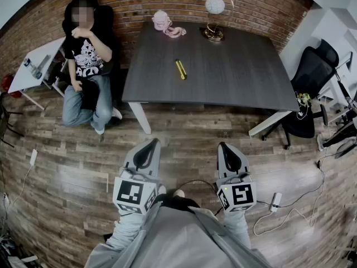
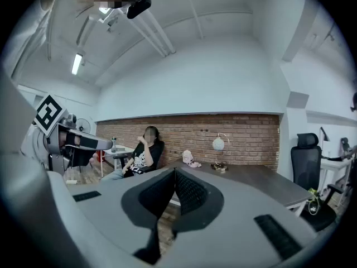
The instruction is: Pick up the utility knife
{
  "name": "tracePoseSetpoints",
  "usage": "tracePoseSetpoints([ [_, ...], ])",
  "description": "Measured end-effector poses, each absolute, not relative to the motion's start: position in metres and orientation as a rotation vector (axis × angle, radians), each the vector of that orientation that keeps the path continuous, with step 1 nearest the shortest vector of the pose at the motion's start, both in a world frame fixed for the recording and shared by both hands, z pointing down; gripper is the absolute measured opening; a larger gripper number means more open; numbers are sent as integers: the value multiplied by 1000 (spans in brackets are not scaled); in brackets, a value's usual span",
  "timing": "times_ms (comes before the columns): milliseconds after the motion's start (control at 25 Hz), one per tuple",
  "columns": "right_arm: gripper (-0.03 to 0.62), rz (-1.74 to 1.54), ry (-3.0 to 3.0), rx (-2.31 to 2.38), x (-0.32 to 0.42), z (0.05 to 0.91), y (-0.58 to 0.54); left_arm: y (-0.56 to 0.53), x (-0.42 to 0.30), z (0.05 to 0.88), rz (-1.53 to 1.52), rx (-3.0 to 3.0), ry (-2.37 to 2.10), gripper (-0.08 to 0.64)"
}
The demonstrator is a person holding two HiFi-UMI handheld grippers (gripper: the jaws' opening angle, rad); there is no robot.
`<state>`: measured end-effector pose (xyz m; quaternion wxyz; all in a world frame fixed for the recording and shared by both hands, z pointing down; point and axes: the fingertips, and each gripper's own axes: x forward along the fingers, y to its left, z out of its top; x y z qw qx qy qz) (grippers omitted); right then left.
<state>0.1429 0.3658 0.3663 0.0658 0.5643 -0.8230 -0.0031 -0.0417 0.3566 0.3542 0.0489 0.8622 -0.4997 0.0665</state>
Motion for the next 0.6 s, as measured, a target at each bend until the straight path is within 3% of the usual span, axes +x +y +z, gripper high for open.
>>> tracePoseSetpoints([
  [600, 20, 30, -2519, 1692, 155, 373, 353, 345, -30, 362, 199, 2603, -1537, 18],
])
